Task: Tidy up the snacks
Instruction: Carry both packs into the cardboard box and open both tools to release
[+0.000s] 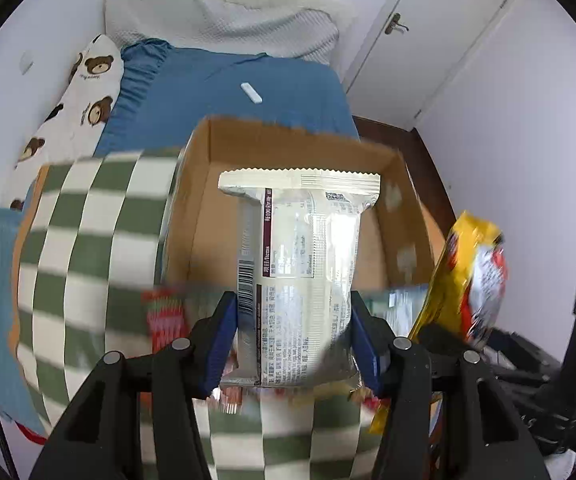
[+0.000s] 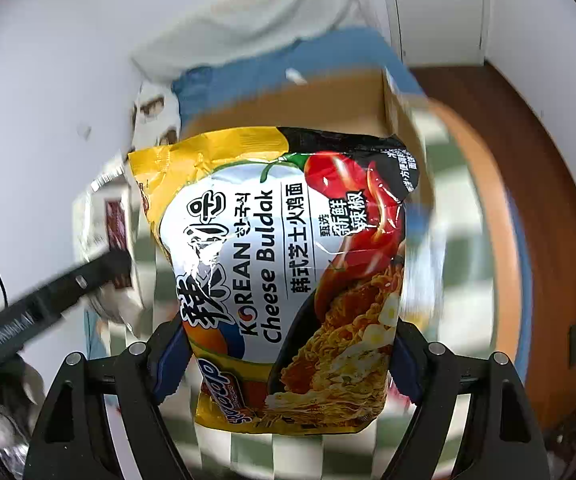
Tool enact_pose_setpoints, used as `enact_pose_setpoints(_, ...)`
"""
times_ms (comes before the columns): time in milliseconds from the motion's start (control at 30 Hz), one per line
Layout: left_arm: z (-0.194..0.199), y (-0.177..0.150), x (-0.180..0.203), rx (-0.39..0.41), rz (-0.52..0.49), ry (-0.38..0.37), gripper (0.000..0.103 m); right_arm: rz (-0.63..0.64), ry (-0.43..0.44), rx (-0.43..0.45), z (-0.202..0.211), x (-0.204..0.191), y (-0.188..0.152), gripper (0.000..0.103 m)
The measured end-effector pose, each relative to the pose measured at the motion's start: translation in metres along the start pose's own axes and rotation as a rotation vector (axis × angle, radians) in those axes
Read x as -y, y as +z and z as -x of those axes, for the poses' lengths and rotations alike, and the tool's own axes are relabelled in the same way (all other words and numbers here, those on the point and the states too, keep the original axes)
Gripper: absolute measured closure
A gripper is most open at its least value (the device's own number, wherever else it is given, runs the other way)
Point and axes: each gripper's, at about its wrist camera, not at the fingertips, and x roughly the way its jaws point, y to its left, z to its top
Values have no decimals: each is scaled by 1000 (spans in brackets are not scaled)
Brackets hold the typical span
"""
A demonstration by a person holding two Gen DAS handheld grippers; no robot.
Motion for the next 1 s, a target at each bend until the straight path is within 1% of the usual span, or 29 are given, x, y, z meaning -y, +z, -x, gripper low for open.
enact_pose_setpoints(33, -8, 12, 0, -5, 9, 2, 52, 7, -10, 9, 2, -3, 12, 19)
enact_pose_setpoints(67, -22, 32, -1, -20, 22, 3, 52, 9, -22, 13, 1, -5, 22, 19)
enact_pose_setpoints(133, -49, 60, -5, -58, 46, 11, 52, 13, -36, -7, -11, -14, 32, 19)
enact_pose_setpoints(200, -81, 86, -6, -118, 59, 16, 52, -2, -43, -57, -29, -17, 30, 19)
enact_pose_setpoints(233, -94, 93, -7, -141, 70, 21, 52, -7, -48, -86, -44, -19, 26, 19)
enact_pose_setpoints(267, -111, 102, -11, -167, 82, 29, 52, -19, -55, -126, -52, -10, 34, 19)
enact_pose_setpoints(300, -129, 108, -15, -195, 87, 47, 52, -19, -62, -154, -61, -9, 30, 19)
enact_pose_setpoints(367, -158, 115, -24, -249, 118, 52, 52, -27, -84, -206, -80, 1, 31, 19)
enact_pose_setpoints(467, -188, 121, -28, -304, 128, 64, 52, -38, -100, -286, -100, 4, 8, 19)
enact_pose_setpoints(533, -202, 122, -29, -332, 122, 74, 52, -36, -103, -332, -113, 8, -16, 19)
enact_pose_setpoints(600, -212, 124, -30, -352, 127, 75, 52, -41, -102, -364, -130, 5, -33, 19)
enact_pose_setpoints(667, -221, 127, -31, -382, 136, 75, 51, -43, -100, -385, -133, 15, -50, 19)
enact_pose_setpoints(733, -228, 131, -32, -402, 135, 87, 50, -45, -94, -405, -148, 16, -44, 18)
enact_pose_setpoints(767, -229, 132, -31, -400, 123, 93, 48, -29, -87, -421, -153, 14, -43, 18)
enact_pose_setpoints(800, -228, 134, -30, -391, 115, 102, 38, -21, -86, -435, -158, 10, -34, 17)
enact_pose_setpoints(833, -226, 135, -29, -382, 104, 109, 28, -19, -93, -448, -160, 11, -35, 14)
enact_pose_setpoints(867, -225, 136, -29, -379, 95, 110, 12, -13, -91, -445, -158, 10, -36, 7)
enact_pose_setpoints(900, -223, 137, -29, -371, 86, 113, 9, -3, -93, -437, -169, 15, -23, 5)
enact_pose_setpoints(933, -221, 136, -28, -364, 77, 123, 9, 8, -98, -432, -166, 18, -19, 5)
enact_pose_setpoints(1000, -218, 133, -27, -361, 66, 120, 9, 17, -110, -427, -159, 19, -17, 5)
